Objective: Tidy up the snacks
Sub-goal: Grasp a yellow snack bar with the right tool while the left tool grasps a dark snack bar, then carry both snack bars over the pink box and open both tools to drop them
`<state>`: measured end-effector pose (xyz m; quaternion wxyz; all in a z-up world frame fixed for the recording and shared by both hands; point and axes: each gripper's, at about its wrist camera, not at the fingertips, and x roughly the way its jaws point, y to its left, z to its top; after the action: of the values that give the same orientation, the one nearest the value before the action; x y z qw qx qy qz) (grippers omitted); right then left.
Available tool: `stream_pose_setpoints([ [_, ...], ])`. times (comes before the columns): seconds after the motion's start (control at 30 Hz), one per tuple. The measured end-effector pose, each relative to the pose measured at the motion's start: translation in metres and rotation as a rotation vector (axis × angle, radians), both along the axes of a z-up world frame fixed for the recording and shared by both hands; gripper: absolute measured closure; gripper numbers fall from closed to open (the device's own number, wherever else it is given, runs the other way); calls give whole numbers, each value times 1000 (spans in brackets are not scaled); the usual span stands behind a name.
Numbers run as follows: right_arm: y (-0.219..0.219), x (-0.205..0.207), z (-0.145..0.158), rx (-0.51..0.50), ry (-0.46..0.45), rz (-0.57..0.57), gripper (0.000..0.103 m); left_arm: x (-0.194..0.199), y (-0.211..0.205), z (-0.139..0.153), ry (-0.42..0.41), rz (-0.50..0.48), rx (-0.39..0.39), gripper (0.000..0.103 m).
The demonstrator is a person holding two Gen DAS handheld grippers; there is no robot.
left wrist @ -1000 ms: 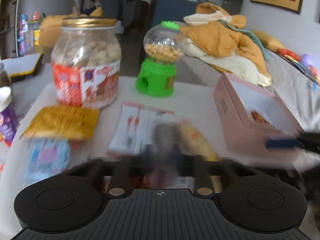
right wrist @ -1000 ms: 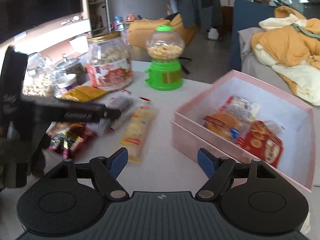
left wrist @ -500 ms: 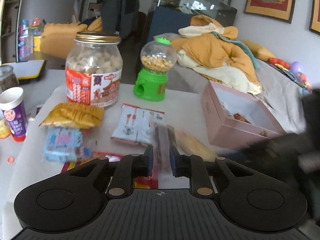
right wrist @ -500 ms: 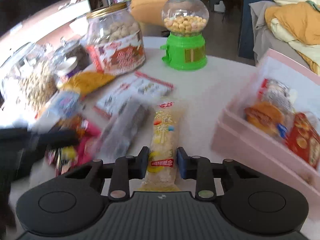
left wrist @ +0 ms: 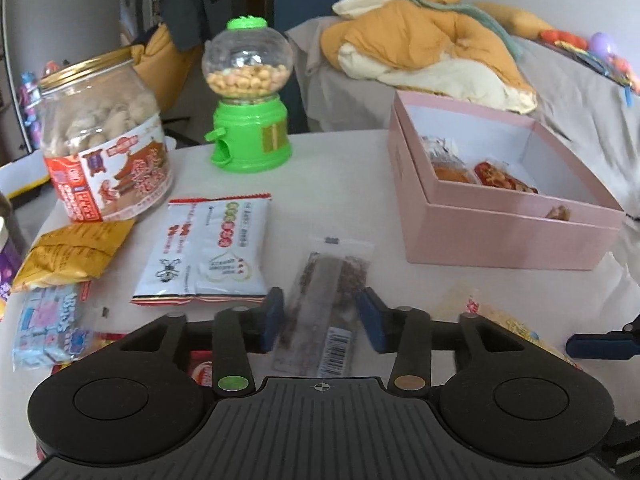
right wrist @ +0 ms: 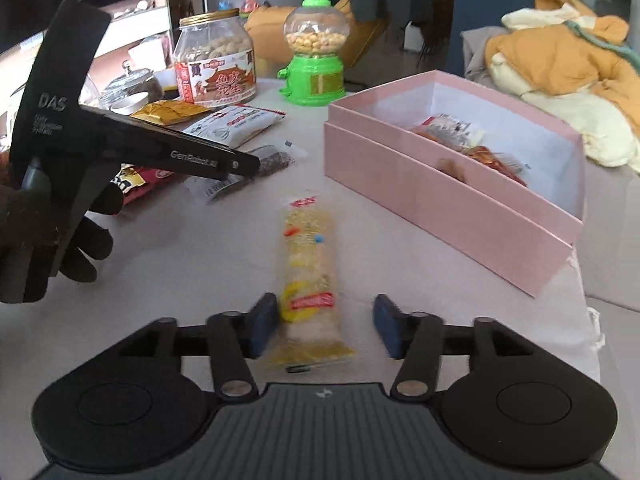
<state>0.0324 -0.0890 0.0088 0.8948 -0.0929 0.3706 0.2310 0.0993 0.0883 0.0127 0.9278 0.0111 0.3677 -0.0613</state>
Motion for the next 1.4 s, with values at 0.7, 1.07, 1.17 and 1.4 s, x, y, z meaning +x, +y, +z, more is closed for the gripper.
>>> stream_pose_setpoints([
  [0.7, 4, 11, -9, 47, -45, -80, 28, -94, -6, -4, -17, -135, 24, 58],
  [1.07, 13, -7, 0, 17, -23, -16, 74, -98, -9, -4, -3, -104, 22, 55],
  [1.17, -4, -11, 7, 48, 4, -54, 74, -103, -11, -6, -20, -89, 29, 56],
  [1.4, -38, -27, 33, 125, -3, -83, 74, -110, -13, -3, -25, -46, -3, 60],
])
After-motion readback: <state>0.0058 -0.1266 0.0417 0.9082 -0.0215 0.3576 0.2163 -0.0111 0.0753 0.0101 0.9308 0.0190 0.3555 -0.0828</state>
